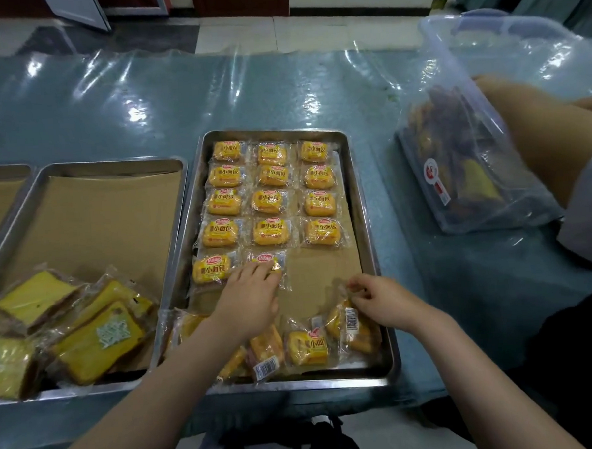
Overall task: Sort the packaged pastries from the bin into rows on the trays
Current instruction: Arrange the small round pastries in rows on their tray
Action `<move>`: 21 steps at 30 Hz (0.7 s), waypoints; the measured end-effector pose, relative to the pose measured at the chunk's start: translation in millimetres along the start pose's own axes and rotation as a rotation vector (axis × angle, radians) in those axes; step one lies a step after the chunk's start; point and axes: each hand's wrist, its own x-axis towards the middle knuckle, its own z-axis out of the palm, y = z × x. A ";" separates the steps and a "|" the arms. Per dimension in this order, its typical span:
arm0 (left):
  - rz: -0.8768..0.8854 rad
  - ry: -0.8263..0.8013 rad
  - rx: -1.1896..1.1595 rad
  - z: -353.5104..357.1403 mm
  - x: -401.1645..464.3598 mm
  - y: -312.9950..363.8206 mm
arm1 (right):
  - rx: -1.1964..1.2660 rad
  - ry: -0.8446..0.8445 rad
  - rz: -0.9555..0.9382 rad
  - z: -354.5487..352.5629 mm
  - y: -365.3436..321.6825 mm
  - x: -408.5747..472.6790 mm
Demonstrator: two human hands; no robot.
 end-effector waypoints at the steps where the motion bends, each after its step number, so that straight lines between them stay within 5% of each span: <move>1: 0.024 0.004 -0.043 -0.9 0.2 5.5 | -0.018 -0.005 0.000 -0.4 -0.6 -0.2; 10: 0.139 -0.272 -0.508 11.9 10.1 70.0 | -0.031 -0.029 0.019 -2.9 4.3 3.2; 21: -0.056 -0.219 -0.835 15.7 19.0 54.8 | 0.106 -0.145 0.011 -2.1 7.7 1.0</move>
